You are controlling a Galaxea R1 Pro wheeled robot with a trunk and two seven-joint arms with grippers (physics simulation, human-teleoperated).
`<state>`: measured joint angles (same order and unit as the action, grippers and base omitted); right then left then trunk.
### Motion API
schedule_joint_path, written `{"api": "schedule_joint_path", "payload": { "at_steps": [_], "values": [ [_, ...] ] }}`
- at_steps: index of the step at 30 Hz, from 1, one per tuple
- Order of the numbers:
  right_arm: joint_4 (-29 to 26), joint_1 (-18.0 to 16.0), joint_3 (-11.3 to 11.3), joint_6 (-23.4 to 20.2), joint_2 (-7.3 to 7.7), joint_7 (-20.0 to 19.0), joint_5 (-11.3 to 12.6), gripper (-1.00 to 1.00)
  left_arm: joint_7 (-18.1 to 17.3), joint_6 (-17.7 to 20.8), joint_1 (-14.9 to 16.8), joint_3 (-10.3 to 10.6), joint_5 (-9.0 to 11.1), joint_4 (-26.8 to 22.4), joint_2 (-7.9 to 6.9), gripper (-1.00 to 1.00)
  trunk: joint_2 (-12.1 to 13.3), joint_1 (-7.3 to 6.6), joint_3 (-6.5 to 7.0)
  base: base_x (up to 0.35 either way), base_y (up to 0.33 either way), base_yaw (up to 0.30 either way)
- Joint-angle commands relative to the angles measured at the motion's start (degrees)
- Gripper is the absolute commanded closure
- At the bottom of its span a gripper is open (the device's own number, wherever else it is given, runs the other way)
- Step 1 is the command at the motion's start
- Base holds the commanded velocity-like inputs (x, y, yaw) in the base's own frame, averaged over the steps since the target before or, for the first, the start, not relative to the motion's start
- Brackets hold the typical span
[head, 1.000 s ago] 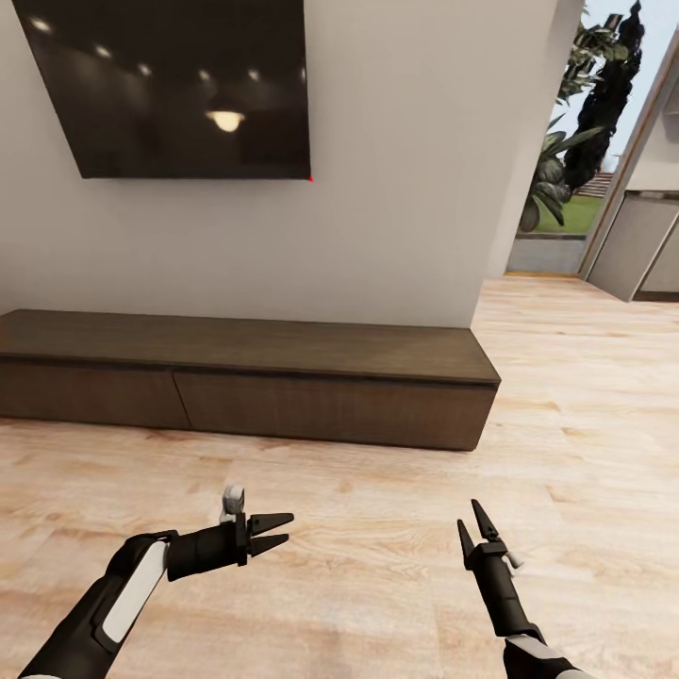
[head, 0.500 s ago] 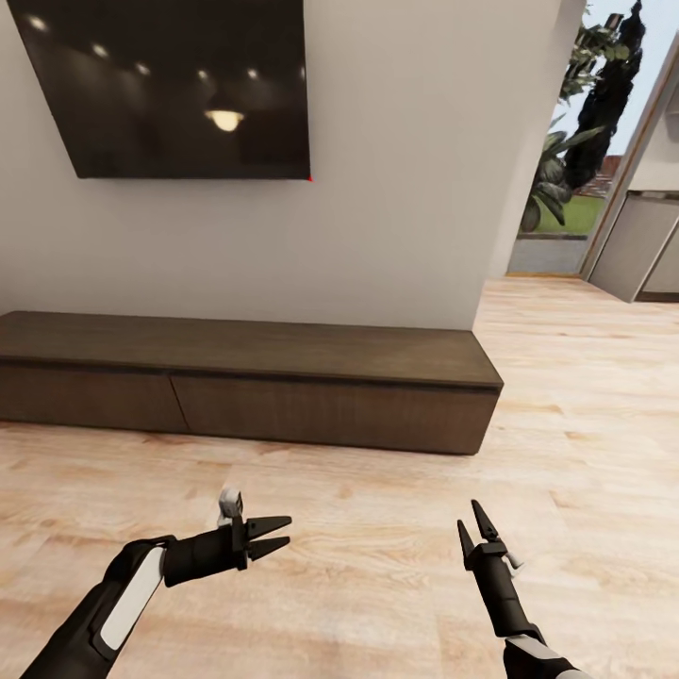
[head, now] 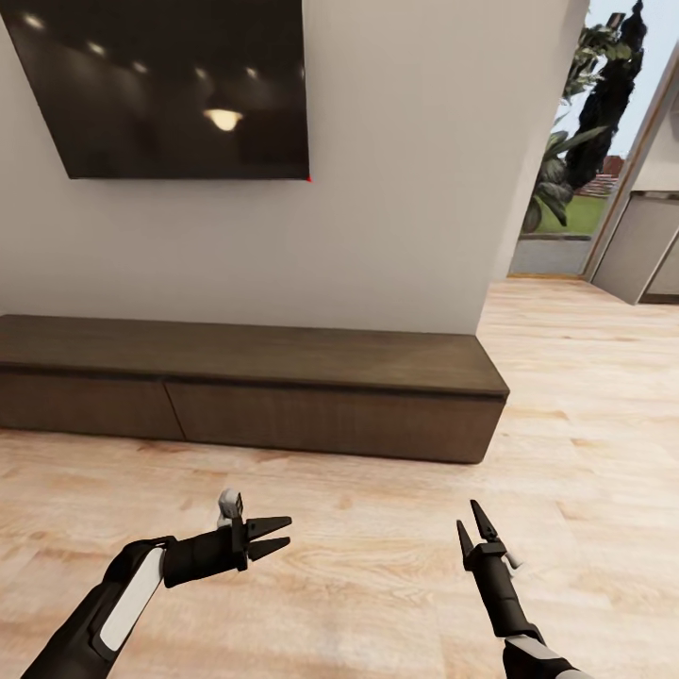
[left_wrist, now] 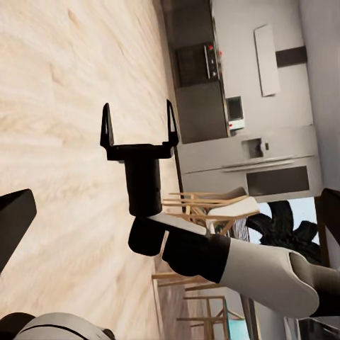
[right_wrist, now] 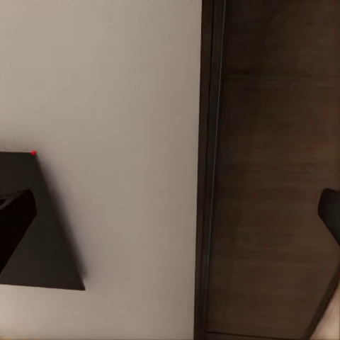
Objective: Place each of the two pumpkins and all three candles from the living room inside a cabinet in the living room (use any cabinet), then make sure every cabinet is closed, and position the cauldron so it is next to a table in the living room.
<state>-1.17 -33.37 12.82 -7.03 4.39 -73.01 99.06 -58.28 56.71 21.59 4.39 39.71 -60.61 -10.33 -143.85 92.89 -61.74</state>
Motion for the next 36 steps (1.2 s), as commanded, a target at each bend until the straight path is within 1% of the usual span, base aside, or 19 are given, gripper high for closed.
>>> {"api": "schedule_joint_path", "payload": {
  "at_steps": [1,13,30,36],
  "values": [
    [0.0,0.0,0.5,-0.6,0.01,-0.2,0.6,-1.0,-0.1,0.2,0.0,0.1,0.2,0.0,-0.04,-1.0,0.0,-0.01,-0.05,0.041,0.0,0.0],
    [0.1,0.0,0.5,-0.5,0.01,-0.1,0.6,-1.0,-0.1,0.2,-0.1,0.1,0.2,0.1,-0.11,-1.0,0.0,-0.01,-0.05,0.006,0.0,0.0],
    [0.1,0.0,0.5,-0.5,-0.06,0.0,0.6,-1.0,-0.1,0.2,-0.1,0.2,0.2,0.1,-0.05,-1.0,0.0,-0.01,-0.05,0.098,0.0,0.0],
    [0.1,0.0,0.5,-0.5,-0.03,0.0,0.6,-1.0,-0.1,0.2,-0.1,0.2,0.2,0.1,-0.06,-1.0,0.0,-0.01,-0.05,0.028,0.0,0.0]
  ]
}}
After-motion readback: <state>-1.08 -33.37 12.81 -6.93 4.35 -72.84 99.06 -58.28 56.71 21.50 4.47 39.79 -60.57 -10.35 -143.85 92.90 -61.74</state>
